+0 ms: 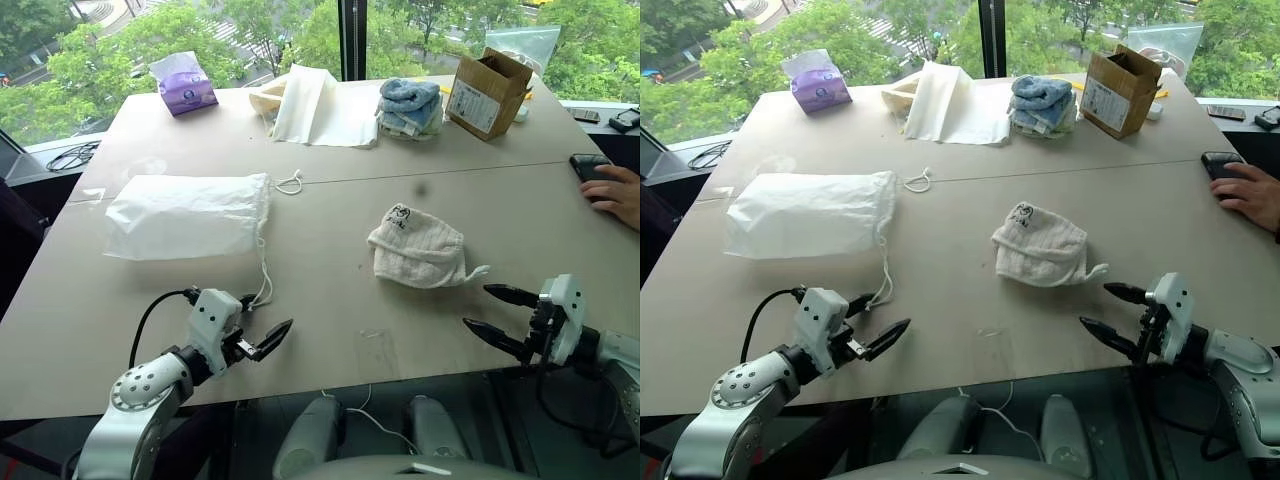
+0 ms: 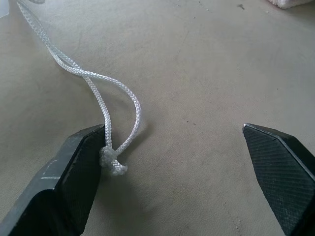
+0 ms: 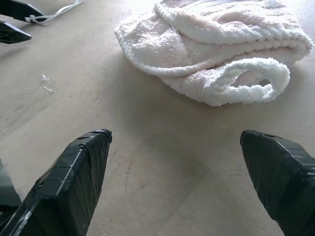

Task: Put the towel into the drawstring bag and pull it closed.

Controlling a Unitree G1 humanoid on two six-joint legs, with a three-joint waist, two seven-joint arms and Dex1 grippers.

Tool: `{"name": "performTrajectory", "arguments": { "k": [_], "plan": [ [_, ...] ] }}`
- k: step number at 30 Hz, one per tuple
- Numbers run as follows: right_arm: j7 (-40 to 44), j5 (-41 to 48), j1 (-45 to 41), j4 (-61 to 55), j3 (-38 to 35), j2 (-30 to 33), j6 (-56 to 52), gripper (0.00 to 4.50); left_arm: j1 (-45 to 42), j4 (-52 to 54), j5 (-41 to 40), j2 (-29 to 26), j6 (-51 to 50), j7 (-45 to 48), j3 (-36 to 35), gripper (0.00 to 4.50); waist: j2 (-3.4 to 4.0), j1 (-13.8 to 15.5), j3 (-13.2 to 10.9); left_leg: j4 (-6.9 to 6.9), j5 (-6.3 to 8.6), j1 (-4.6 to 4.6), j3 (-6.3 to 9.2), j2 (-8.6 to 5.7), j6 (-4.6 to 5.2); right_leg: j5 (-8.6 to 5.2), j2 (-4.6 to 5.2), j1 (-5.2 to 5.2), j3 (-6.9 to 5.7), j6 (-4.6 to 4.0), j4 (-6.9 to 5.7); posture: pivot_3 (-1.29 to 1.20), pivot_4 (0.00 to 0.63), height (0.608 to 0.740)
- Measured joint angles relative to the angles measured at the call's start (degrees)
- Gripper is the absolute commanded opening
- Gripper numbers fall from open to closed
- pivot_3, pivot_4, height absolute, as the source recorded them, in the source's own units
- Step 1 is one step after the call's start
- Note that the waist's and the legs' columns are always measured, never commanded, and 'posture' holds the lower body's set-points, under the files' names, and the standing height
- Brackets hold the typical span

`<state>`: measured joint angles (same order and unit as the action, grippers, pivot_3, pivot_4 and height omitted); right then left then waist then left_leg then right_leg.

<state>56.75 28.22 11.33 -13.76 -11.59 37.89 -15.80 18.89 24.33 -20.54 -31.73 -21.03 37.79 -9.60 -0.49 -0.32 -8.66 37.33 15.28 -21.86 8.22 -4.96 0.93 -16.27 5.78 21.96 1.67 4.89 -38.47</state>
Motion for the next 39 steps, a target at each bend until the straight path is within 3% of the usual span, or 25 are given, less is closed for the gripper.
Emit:
{"name": "performTrajectory", "arguments": {
  "k": [25, 32, 34, 36, 37, 39],
  "plan": [
    [1.8, -0.2, -0.1, 1.1, -1.0, 0.8, 3.4, 4.46, 1.1, 0.1, -2.8, 0.3, 2.2, 3.7, -0.8, 4.5, 0.05, 0.5, -0.1, -0.12, 0.1, -0.03, 0.07, 0.0, 0.14, 0.0, 0.04, -0.2, -0.12, 0.0, 0.51, 0.0, 0.15, 0.74],
    [2.3, 5.9, -9.2, 0.7, -5.3, 5.8, -1.6, 4.46, -9.6, 9.4, -11.2, -0.2, -2.6, 0.8, -3.3, 4.5, 0.06, 1.0, -0.1, -0.07, 0.04, -0.02, 0.08, 0.02, 0.05, 0.01, 0.0, -0.24, -0.16, 0.01, 0.51, 0.0, 0.15, 0.74],
    [1.9, 7.4, -15.6, 0.8, -3.0, 5.3, -4.9, 4.46, -19.5, 9.2, -5.6, 3.6, -7.2, -9.2, 1.5, 4.5, 0.18, 1.1, -0.4, -0.01, -0.05, -0.12, 0.06, -0.01, -0.09, 0.03, -0.05, -0.19, -0.19, 0.03, 0.5, 0.0, 0.15, 0.74],
    [1.5, 8.4, -21.9, -2.2, 0.6, 3.5, -6.3, 4.46, -29.7, 8.8, 5.8, 7.5, -9.7, -21.0, 8.5, 4.5, -0.01, 1.1, -0.3, 0.04, -0.05, -0.1, 0.07, -0.01, -0.1, 0.04, -0.07, -0.26, -0.21, 0.05, 0.49, 0.0, 0.15, 0.74],
    [1.5, 8.6, -22.4, -2.6, 1.1, 3.2, -6.4, 4.46, -30.4, 8.6, 7.0, 7.7, -9.9, -22.1, 9.2, 4.5, -0.05, 1.1, -0.3, 0.04, -0.05, -0.1, 0.07, -0.01, -0.1, 0.05, -0.08, -0.26, -0.2, 0.06, 0.5, 0.0, 0.15, 0.74],
    [1.2, 9.5, -24.2, -4.1, 3.4, 2.1, -8.1, 4.46, -33.5, 5.8, 19.4, 9.3, -12.1, -32.5, 14.6, 4.5, -0.15, 1.0, -0.3, -0.04, 0.0, -0.12, 0.0, -0.02, -0.05, 0.05, -0.06, -0.18, -0.13, 0.07, 0.56, 0.0, 0.15, 0.74]
  ]
}}
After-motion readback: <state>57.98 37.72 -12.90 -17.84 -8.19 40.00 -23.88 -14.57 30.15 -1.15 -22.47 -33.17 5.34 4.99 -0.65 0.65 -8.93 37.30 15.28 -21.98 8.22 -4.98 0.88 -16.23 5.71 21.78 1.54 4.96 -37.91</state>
